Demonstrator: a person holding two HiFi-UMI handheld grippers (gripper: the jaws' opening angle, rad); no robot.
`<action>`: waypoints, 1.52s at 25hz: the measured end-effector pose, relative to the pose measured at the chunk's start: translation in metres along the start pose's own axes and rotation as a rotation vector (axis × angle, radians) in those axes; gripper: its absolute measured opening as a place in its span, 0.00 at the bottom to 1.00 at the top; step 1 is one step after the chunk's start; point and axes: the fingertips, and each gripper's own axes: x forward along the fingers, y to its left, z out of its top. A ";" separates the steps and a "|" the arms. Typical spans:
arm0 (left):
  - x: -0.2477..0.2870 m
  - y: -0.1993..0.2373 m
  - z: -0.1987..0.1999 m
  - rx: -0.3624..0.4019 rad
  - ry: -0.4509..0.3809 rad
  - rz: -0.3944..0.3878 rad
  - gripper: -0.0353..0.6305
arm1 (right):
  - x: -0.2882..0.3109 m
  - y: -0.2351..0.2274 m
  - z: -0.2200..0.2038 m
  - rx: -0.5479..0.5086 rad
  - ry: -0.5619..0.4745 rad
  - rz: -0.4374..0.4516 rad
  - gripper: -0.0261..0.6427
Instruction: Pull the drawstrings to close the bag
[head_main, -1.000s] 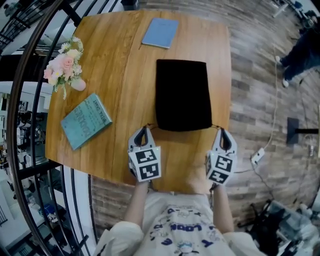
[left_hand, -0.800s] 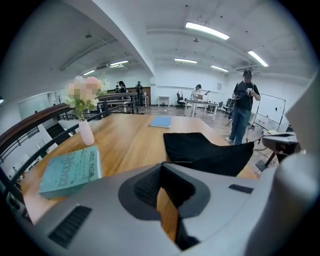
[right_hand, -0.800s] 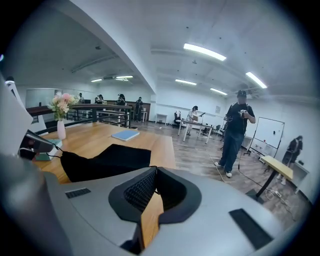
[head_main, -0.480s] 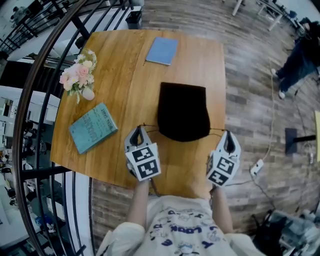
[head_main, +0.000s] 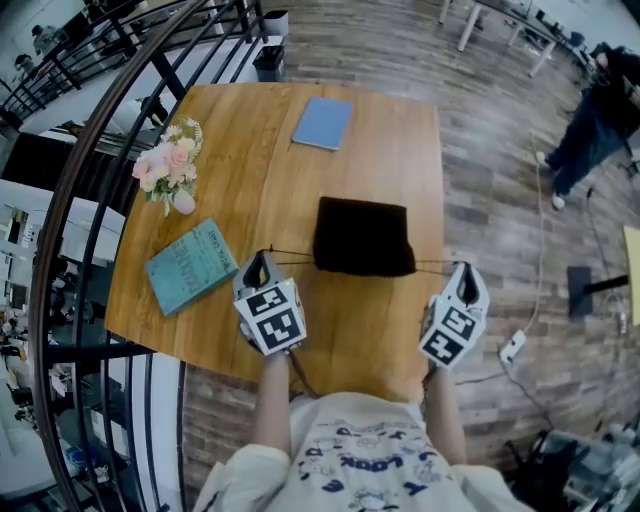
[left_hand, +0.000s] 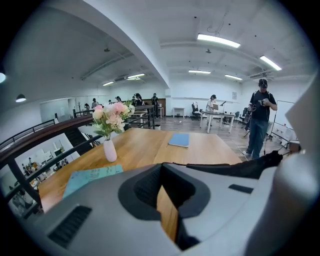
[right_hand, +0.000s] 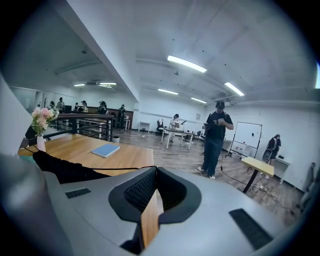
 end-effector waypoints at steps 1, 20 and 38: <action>-0.001 0.002 0.003 0.001 -0.005 0.007 0.06 | -0.001 -0.003 0.002 0.002 -0.002 -0.007 0.05; -0.008 0.051 0.017 -0.078 -0.027 0.133 0.06 | -0.002 -0.043 0.020 0.071 -0.021 -0.121 0.05; -0.007 0.085 0.013 -0.145 -0.017 0.221 0.06 | -0.004 -0.068 0.016 0.108 -0.011 -0.166 0.05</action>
